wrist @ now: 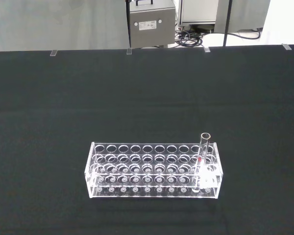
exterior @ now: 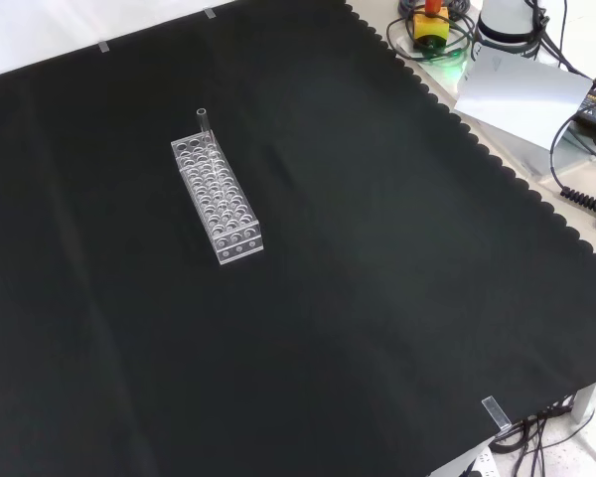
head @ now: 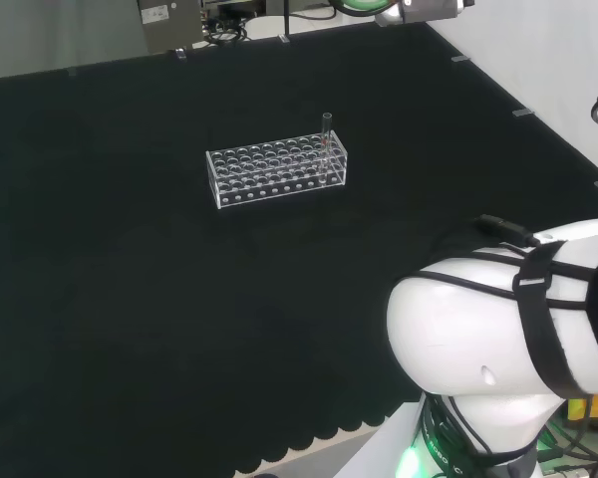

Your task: Pick up the test tube.

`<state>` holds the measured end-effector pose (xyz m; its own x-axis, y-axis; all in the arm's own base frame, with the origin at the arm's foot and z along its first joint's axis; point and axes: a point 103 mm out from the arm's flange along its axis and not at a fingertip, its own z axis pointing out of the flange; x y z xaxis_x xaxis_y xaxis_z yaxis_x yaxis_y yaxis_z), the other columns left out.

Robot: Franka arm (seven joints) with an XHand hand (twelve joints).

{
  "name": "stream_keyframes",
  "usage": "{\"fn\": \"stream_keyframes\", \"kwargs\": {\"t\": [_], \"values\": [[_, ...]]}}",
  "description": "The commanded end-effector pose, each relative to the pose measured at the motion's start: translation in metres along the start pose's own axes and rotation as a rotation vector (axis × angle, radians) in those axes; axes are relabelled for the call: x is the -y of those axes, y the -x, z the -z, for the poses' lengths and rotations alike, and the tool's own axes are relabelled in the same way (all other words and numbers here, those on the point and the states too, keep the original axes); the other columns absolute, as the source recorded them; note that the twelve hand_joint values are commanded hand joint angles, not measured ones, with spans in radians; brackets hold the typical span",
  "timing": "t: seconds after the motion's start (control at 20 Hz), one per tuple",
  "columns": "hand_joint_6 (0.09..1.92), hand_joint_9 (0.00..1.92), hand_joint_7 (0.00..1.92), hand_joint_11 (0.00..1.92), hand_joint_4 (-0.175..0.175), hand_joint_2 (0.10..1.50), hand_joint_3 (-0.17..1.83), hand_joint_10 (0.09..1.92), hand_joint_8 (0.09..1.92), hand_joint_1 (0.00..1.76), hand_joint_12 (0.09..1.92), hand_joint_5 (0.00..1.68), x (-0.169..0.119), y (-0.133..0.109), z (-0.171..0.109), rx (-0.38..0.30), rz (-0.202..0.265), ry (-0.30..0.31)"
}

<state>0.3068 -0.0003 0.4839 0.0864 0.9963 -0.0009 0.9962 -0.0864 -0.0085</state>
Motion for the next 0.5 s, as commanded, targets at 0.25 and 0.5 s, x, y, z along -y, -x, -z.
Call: {"fn": "stream_keyframes", "kwargs": {"t": [0.25,0.5], "values": [[0.09,0.00,0.00,0.00,-0.036,0.77,0.45,0.78,0.56,0.55,1.49,0.03,-0.008,0.001,0.000,0.013,0.001,-0.002],[0.09,0.00,0.00,0.00,-0.041,0.78,0.41,0.86,0.64,0.57,1.51,0.08,-0.034,0.005,-0.004,0.018,0.004,0.021]]}}
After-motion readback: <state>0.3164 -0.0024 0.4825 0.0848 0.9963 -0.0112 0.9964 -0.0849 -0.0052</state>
